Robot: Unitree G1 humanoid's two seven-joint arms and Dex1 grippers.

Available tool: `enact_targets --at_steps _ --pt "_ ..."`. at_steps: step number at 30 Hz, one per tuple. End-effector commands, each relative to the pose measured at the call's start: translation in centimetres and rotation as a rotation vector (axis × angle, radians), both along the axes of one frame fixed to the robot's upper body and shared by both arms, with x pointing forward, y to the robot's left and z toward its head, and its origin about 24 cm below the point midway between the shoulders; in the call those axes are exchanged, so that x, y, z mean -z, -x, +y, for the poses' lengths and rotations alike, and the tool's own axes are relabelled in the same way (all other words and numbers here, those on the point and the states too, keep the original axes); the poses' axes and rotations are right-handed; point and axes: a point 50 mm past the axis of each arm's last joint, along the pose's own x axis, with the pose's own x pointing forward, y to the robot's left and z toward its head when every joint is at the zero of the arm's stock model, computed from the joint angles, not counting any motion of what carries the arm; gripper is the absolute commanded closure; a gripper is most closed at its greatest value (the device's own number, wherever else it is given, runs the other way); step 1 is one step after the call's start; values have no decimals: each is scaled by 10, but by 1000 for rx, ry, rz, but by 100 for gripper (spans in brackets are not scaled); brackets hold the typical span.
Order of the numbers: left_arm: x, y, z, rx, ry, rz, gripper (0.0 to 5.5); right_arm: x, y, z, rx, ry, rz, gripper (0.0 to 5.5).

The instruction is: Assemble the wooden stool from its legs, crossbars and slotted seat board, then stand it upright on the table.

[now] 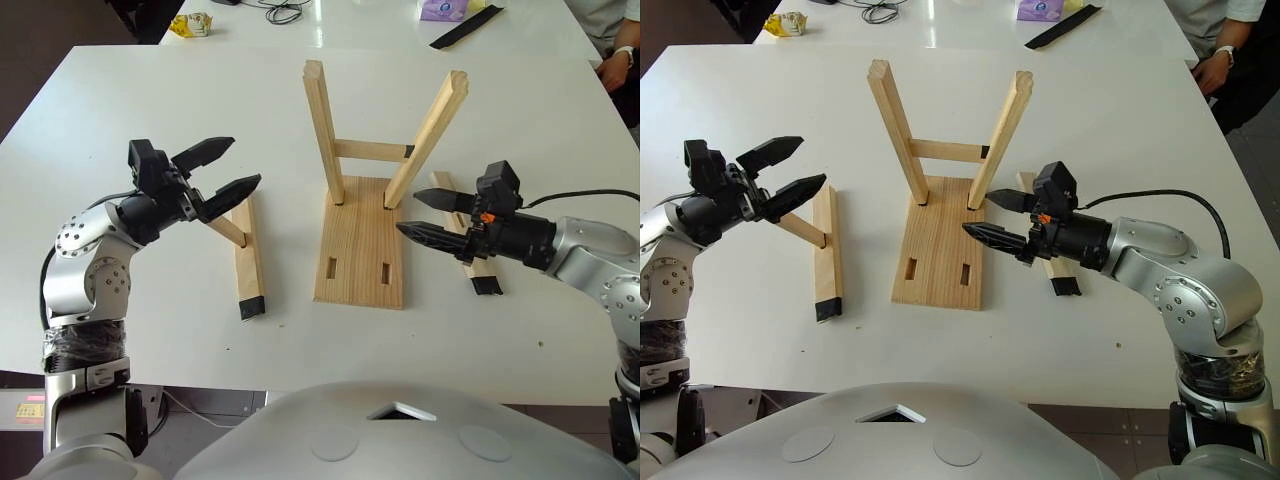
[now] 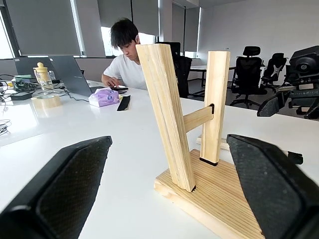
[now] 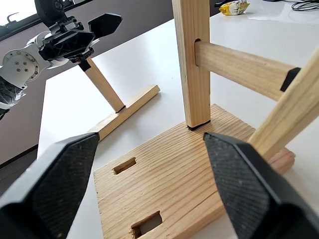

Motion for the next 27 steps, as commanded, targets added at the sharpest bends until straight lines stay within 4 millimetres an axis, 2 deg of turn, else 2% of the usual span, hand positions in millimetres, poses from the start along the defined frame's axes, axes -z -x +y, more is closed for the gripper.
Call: enact_targets --at_steps 1,5,8,11,14,18,21,24,27 --pt "-7 -8 0 -36 26 13 122 -2 0 2 -6 -2 2 164" --pt "-47 -12 -5 -10 96 -66 122 -1 2 1 14 -11 -3 164" --pt "-77 -8 -3 -5 125 -96 122 0 6 0 41 -15 -6 164" --pt "-91 2 11 -48 123 -56 122 1 10 -2 75 -17 -9 164" --pt "-84 14 35 -156 73 55 122 2 20 -7 123 -15 -10 164" --pt "-56 35 60 -253 -43 283 122 0 37 -15 219 -15 -15 164" --pt "-43 47 68 -278 -45 448 122 -4 51 -20 308 -16 -36 164" --pt "-32 64 69 -243 -91 590 122 -8 57 -23 366 -13 -55 164" --pt "-18 87 70 -194 -232 760 122 -11 57 -25 386 -11 -67 164"
